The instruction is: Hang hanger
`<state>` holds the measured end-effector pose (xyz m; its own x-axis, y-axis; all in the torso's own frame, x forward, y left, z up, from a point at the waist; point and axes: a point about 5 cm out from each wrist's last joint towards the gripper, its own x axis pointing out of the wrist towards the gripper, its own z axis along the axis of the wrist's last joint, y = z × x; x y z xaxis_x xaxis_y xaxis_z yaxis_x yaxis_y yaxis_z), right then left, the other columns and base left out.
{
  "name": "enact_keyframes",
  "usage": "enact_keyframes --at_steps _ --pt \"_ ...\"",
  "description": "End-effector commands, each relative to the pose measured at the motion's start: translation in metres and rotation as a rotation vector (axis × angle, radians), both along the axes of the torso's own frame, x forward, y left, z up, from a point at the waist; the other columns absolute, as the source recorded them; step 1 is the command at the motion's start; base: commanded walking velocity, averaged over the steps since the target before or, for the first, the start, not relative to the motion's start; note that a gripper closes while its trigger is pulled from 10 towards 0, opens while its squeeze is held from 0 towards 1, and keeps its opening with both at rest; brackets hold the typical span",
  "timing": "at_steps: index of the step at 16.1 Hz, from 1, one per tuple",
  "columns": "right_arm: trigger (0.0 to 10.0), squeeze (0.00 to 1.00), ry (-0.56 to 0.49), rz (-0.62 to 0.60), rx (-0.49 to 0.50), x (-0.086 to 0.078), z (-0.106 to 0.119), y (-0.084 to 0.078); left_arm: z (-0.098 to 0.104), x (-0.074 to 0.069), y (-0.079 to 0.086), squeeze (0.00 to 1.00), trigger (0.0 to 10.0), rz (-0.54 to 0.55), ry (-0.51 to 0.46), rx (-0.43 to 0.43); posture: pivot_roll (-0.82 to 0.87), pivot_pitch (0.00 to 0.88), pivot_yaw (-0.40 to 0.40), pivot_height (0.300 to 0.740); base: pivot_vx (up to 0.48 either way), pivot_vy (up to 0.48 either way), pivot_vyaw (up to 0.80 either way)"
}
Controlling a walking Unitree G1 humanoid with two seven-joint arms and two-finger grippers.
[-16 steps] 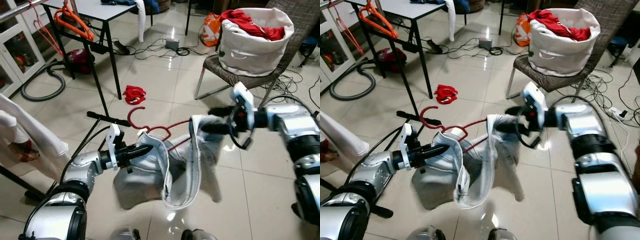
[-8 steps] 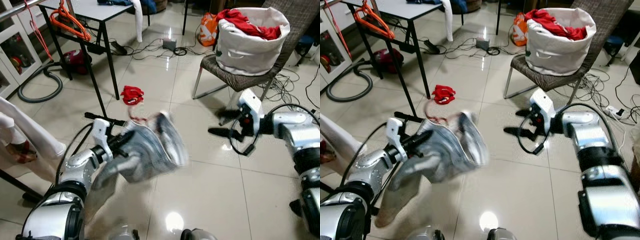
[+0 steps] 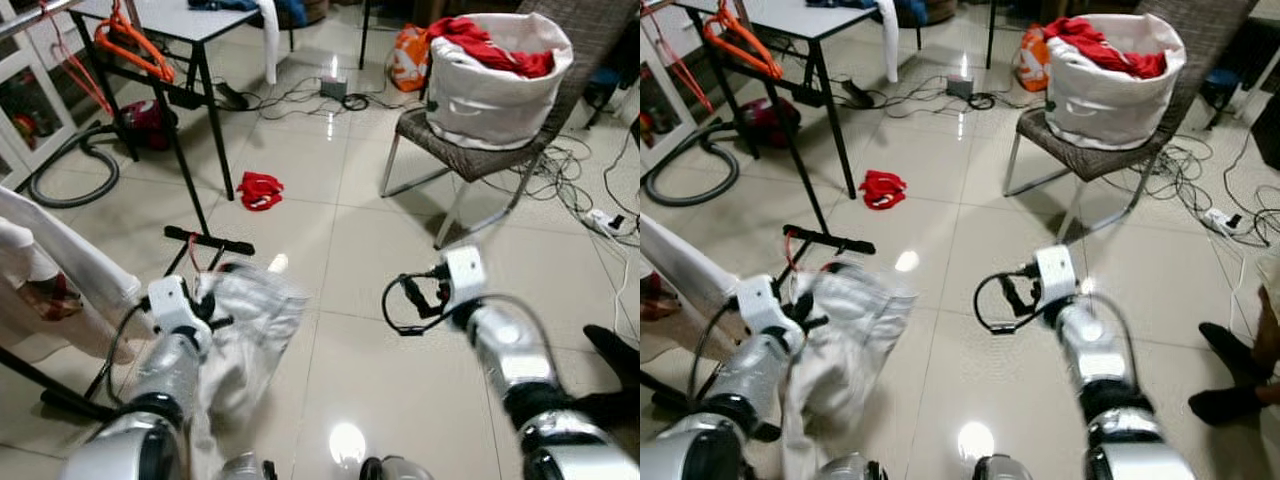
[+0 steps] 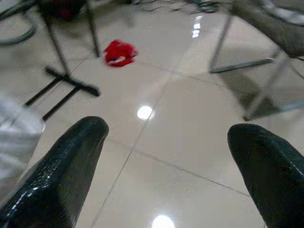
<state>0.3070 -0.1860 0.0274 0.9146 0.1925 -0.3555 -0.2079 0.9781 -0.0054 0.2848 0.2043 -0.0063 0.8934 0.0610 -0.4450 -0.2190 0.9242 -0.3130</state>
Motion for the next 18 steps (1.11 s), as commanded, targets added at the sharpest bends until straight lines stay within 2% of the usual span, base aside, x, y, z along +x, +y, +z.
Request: enact_keyframes --at_steps 1,2,3,4,5,6,8,11,14,18 --pt "10.0 0.00 -0.058 -0.068 0.040 0.002 0.004 0.001 0.015 0.013 -0.012 0.00 0.0 -0.008 -0.102 -0.011 -0.09 0.000 0.021 0.740 0.000 0.000 0.00" --pt "10.0 0.00 -0.072 -0.092 0.075 0.003 0.004 0.008 0.017 0.014 -0.023 0.00 0.0 -0.002 -0.143 -0.042 -0.09 0.000 0.021 0.740 0.000 0.000 0.00" --pt "10.0 0.00 -0.067 -0.116 0.082 0.004 0.003 0.012 0.018 0.013 -0.029 0.00 8.3 -0.019 -0.155 -0.020 -0.09 0.000 0.019 0.740 0.000 0.000 0.00" --pt "10.0 0.00 -0.060 -0.131 0.084 0.004 0.002 0.015 0.018 0.011 -0.036 0.00 10.0 -0.063 -0.163 0.000 -0.09 0.000 0.019 0.740 0.000 0.000 0.00" --pt "10.0 0.00 -0.058 -0.137 0.102 0.005 0.002 0.017 0.018 0.011 -0.036 0.00 10.0 -0.042 -0.174 0.012 -0.08 0.000 0.016 0.740 0.000 0.000 0.00" --pt "10.0 0.00 -0.065 -0.117 0.078 0.006 0.003 0.018 0.016 0.009 -0.038 0.00 10.0 -0.062 -0.160 0.047 -0.08 0.000 0.013 0.740 0.000 0.000 0.00" --pt "10.0 0.00 -0.072 -0.123 0.086 0.009 0.005 0.019 0.012 0.008 -0.035 0.00 10.0 -0.052 -0.095 0.118 -0.08 0.000 0.009 0.740 0.000 0.000 0.00" --pt "10.0 0.00 -0.074 -0.120 0.089 0.012 0.007 0.021 0.010 0.004 -0.032 0.00 10.0 -0.050 -0.096 0.111 -0.08 0.000 0.006 0.740 0.000 0.000 0.00" --pt "10.0 0.00 -0.077 -0.101 0.092 0.014 0.009 0.023 0.007 0.002 -0.032 0.00 10.0 -0.066 -0.080 0.138 -0.08 0.000 0.004 0.740 0.000 -0.453 0.38" --pt "10.0 0.00 -0.079 -0.070 0.077 0.018 0.012 0.026 0.010 0.006 -0.038 0.00 10.0 -0.054 -0.086 0.100 -0.08 0.000 0.002 0.740 0.000 -0.439 0.64"
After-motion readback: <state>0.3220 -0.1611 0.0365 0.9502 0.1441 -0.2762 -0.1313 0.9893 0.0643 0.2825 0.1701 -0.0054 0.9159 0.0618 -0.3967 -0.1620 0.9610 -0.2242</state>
